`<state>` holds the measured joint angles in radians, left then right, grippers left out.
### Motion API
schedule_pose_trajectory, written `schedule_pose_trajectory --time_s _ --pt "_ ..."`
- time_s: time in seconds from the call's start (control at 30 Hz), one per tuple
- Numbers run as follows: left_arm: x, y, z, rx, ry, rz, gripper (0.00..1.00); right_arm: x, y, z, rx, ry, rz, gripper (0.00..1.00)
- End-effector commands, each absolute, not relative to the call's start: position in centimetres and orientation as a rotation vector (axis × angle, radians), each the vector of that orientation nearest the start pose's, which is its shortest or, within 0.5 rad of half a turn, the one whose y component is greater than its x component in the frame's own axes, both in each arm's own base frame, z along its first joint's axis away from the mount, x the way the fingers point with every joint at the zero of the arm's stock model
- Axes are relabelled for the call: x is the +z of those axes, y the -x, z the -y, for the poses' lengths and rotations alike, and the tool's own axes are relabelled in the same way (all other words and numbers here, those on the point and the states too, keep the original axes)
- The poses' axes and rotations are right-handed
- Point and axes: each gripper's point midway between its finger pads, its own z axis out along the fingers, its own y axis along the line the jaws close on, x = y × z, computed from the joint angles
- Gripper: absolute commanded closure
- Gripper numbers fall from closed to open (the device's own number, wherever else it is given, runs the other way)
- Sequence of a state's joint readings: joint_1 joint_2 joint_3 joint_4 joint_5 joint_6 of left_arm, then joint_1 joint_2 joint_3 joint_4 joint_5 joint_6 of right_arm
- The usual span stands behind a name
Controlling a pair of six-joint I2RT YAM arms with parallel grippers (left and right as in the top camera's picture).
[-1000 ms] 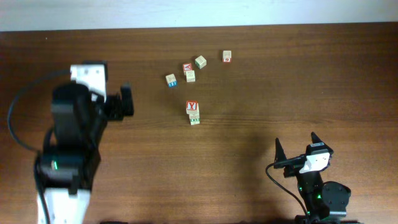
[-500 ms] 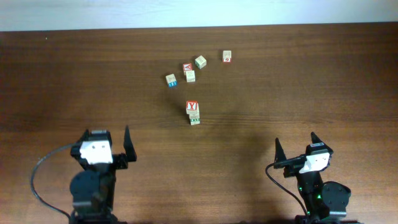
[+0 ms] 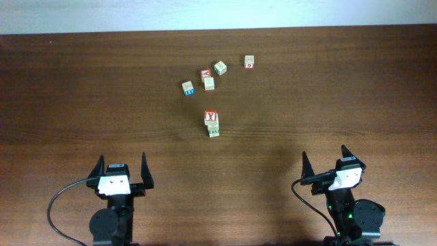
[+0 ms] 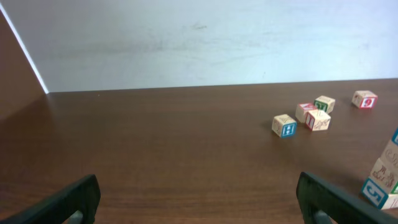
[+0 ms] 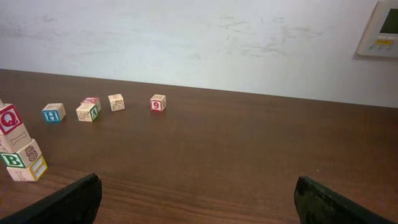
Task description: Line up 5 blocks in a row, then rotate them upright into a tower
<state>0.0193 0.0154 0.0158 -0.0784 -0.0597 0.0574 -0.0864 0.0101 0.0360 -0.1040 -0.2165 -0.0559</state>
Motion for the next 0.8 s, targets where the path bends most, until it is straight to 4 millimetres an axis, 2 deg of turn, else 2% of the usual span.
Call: schedule_pose_trajectory --time_s 0.0,0.77 --pt "15.68 -24.55 -1.48 0.122 -0.007 -1.649 0.01 16.03 -24.28 -1.61 0.074 0.141 -1.645 0.02" --pt "15.7 -24.56 -1.31 0.114 -0.015 -1.648 0.01 16.03 -24.28 -1.61 0.074 0.141 -1.645 0.01"
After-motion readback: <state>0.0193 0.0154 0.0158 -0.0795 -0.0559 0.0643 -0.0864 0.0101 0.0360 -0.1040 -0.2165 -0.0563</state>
